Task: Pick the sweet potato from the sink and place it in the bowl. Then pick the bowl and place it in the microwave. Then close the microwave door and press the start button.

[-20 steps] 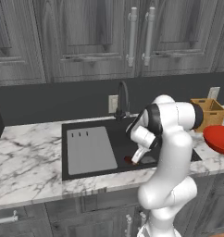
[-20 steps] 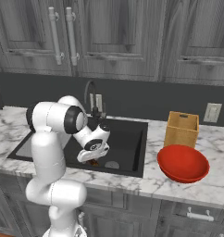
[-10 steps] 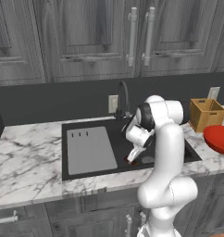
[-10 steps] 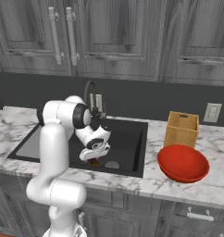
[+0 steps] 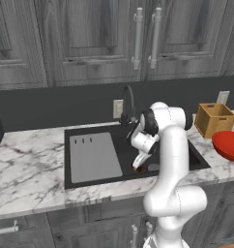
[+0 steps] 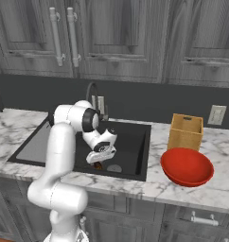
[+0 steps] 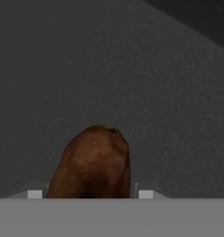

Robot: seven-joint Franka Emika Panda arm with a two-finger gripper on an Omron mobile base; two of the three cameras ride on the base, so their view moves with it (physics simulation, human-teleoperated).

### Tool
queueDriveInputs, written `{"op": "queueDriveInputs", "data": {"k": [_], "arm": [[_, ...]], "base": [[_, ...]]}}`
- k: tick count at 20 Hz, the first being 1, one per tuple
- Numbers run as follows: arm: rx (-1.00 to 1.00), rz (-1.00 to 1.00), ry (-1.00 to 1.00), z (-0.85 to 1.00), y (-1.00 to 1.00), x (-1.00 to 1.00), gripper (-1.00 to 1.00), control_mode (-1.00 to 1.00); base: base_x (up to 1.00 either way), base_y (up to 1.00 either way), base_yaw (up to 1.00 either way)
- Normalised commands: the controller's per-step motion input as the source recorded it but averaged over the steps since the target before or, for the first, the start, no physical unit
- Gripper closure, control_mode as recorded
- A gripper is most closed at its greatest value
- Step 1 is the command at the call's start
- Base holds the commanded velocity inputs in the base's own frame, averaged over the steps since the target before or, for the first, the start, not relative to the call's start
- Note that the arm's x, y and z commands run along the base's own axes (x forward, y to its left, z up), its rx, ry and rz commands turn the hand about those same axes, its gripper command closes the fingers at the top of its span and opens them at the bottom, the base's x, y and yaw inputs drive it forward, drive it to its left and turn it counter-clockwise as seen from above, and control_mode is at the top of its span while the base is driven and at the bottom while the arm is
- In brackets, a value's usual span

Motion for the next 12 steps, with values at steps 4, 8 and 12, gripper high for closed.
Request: {"op": "queueDriveInputs", "data": {"k": [4, 8, 12], "arm": [[0.00, 0.00, 0.00, -0.32, 0.00, 0.23, 1.00, -1.00], [0.00, 0.00, 0.00, -0.11, 0.00, 0.00, 1.00, -1.00], [0.01, -0.04, 0.00, 0.43, 0.00, -0.27, 1.00, -1.00]], "base": [[0.00, 0.00, 0.00], [0.00, 0.00, 0.00], [0.00, 0.00, 0.00]]}}
